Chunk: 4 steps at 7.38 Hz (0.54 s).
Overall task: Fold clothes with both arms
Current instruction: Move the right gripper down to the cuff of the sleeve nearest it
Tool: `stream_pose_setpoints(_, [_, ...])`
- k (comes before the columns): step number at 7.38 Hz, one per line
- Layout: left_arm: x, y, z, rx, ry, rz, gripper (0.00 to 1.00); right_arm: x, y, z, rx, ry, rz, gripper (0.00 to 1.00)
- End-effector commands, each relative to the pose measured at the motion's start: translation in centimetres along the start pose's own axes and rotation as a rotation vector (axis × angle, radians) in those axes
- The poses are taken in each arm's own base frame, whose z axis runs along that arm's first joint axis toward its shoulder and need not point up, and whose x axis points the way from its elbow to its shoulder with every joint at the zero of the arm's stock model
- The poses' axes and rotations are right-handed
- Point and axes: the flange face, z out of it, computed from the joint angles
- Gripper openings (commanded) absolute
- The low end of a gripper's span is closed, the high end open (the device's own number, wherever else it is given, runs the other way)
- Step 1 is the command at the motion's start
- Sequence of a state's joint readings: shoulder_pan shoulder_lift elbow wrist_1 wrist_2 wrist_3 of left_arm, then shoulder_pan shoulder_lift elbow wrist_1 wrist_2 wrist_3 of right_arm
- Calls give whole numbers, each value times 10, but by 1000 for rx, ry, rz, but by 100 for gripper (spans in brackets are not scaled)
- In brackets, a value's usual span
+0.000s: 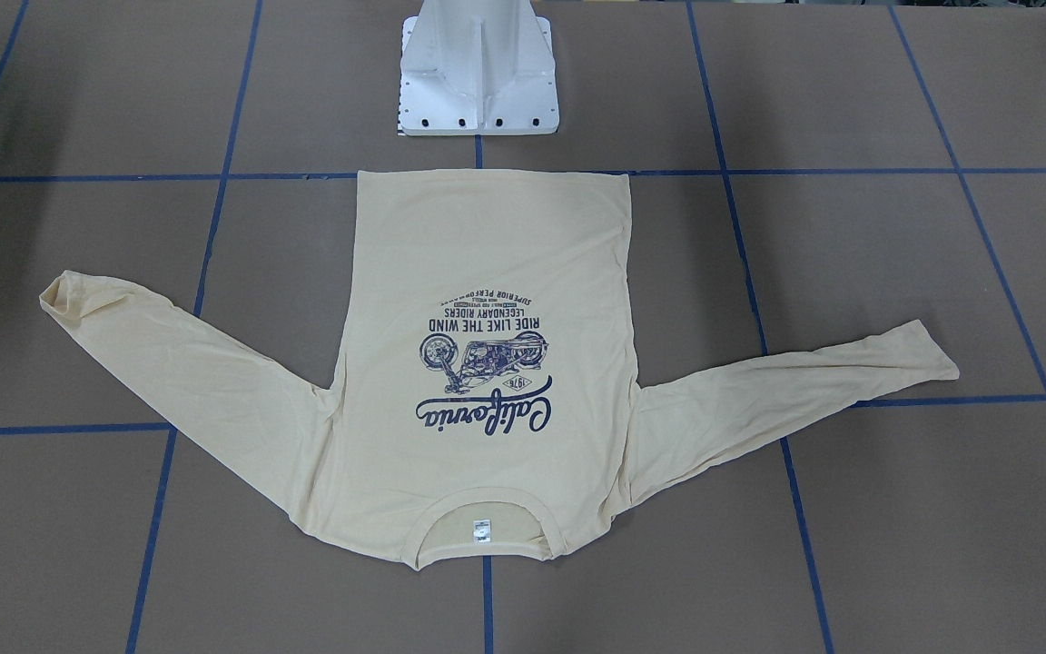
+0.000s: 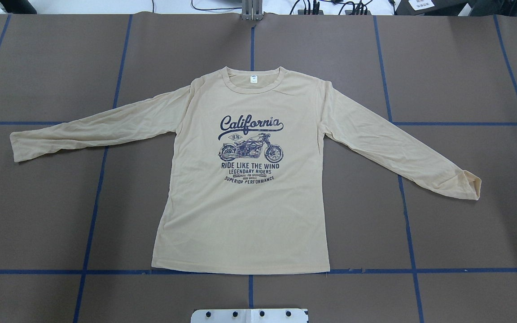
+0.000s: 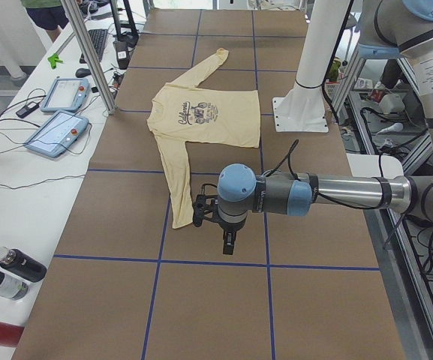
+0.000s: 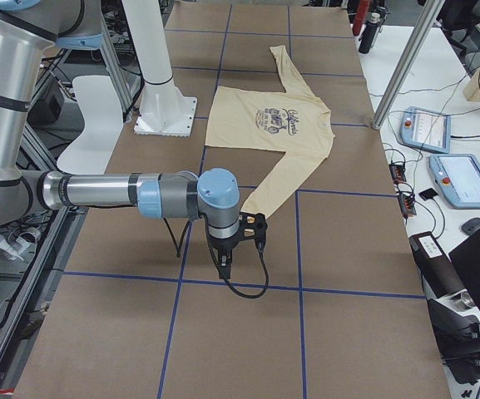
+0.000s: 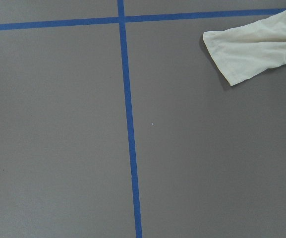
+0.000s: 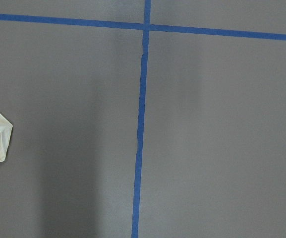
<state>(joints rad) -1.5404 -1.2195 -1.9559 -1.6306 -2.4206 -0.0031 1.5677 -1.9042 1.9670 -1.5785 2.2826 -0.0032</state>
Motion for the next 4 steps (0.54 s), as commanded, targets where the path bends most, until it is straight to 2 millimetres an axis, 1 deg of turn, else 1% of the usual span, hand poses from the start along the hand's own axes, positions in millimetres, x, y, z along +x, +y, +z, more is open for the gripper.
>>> stream_pose_setpoints(1, [1, 0, 0, -1, -1, 1, 100, 0, 0, 0, -1, 0, -1, 100])
stream_pose_setpoints(4, [11, -8, -8, 21, -1, 30, 100, -2, -3, -1, 5, -2, -6, 100])
